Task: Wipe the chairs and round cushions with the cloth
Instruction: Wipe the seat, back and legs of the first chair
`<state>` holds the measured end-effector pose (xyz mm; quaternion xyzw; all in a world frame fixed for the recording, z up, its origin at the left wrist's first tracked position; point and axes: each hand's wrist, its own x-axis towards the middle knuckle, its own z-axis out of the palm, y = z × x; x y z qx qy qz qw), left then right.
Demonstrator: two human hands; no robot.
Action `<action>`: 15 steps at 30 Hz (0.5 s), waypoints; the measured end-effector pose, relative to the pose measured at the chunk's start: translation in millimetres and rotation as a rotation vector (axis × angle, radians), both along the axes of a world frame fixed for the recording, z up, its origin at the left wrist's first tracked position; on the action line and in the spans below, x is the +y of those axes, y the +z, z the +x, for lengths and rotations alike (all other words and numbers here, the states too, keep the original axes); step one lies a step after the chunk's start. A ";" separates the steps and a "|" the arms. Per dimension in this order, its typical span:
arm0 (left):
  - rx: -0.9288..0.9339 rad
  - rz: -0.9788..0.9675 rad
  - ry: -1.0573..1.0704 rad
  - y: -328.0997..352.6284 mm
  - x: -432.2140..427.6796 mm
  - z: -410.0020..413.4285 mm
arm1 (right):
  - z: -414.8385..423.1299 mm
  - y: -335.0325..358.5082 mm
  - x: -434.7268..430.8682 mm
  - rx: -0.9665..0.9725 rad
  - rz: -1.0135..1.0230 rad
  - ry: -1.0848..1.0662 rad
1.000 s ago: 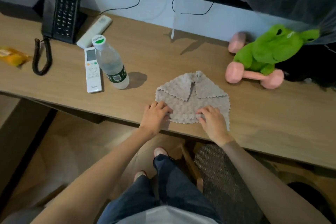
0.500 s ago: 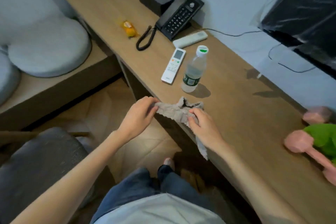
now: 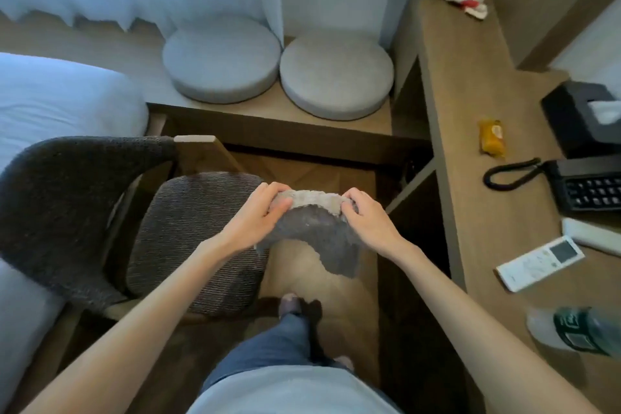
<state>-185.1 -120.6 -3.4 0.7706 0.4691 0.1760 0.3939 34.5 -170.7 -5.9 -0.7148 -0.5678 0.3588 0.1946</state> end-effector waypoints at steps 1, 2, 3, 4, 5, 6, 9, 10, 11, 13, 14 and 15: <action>-0.002 -0.024 0.017 -0.7 9.3 -14.6 | -11.3 -1.2 20.8 0.006 -0.004 0.048; -0.006 -0.036 0.037 -1.2 17.8 -29.3 | -22.5 -2.7 41.1 0.010 -0.005 0.104; -0.006 -0.039 0.064 -2.6 25.4 -44.3 | -33.5 -5.1 59.7 0.010 -0.011 0.167; -0.002 -0.034 0.098 -4.8 30.8 -58.7 | -44.5 -7.3 76.0 0.009 -0.022 0.229; 0.007 -0.032 0.140 -8.1 35.3 -72.8 | -55.4 -8.9 91.2 0.011 -0.033 0.292; 0.011 -0.038 0.189 -11.7 39.0 -86.5 | -66.4 -9.9 105.7 0.018 -0.039 0.362; -0.004 -0.115 0.336 -21.4 42.2 -124.2 | -101.4 -10.3 139.2 -0.021 -0.051 0.606; -0.007 -0.137 0.379 -25.6 40.9 -136.3 | -113.9 -13.3 148.4 -0.064 -0.048 0.696; -0.011 -0.151 0.419 -28.5 38.1 -146.8 | -126.8 -15.5 156.6 -0.110 -0.035 0.774; -0.006 -0.156 0.519 -35.2 31.0 -164.5 | -151.6 -22.4 171.8 -0.148 -0.005 0.870; 0.003 -0.155 0.578 -38.8 27.1 -170.9 | -162.6 -24.9 179.1 -0.137 -0.005 0.894; 0.019 -0.158 0.637 -42.9 23.4 -177.2 | -172.6 -28.5 187.0 -0.128 -0.028 0.921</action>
